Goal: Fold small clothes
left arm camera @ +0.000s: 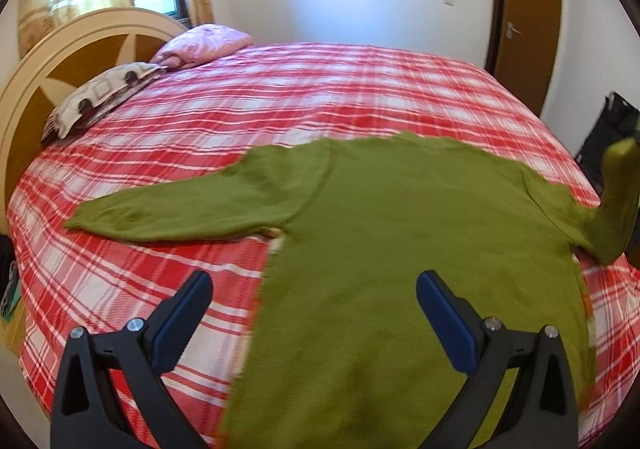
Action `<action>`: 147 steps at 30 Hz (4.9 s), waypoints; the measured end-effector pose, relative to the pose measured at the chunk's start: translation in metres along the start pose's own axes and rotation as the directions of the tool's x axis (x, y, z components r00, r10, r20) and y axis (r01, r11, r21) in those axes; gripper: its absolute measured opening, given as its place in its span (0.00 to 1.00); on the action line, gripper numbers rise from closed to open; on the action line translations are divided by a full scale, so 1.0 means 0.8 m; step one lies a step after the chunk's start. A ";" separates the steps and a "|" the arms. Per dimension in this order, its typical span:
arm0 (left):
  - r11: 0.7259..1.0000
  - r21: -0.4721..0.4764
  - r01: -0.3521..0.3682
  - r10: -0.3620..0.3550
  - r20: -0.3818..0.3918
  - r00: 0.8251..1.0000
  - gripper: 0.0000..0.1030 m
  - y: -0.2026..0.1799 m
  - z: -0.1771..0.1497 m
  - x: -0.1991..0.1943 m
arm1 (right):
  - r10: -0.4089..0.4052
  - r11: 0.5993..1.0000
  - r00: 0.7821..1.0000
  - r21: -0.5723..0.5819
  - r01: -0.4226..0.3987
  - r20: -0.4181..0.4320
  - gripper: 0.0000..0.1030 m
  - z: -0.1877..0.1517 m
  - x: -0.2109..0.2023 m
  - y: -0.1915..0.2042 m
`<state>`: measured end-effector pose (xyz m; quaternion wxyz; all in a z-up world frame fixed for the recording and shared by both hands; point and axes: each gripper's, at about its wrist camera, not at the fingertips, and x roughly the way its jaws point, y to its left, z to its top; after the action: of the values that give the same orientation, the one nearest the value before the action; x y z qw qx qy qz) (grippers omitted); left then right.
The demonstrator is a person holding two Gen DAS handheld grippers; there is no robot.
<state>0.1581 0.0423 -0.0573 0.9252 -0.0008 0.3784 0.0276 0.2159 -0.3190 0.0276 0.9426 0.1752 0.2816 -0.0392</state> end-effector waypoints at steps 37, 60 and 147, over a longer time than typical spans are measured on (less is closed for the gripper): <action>0.969 -0.188 -0.157 0.146 -0.072 0.987 1.00 0.155 -0.020 0.059 | 0.244 0.927 0.897 -0.185 -0.328 -0.369 0.39 -0.201 0.222 0.265; 0.705 -0.696 -0.139 0.066 -0.132 0.989 0.86 0.388 0.021 0.162 | 0.395 0.855 0.867 -0.225 -0.468 -0.304 0.67 -0.222 0.021 0.253; 0.964 -0.264 0.025 -0.027 -0.004 1.000 0.81 0.086 -0.049 0.111 | -0.027 0.769 0.962 -0.620 -0.154 -0.272 0.36 -0.191 0.190 0.233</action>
<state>0.1900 0.1147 -0.1461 0.9158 -0.1290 0.3746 0.0657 0.2962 -0.0870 -0.1171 0.9003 -0.1406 0.3957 0.1141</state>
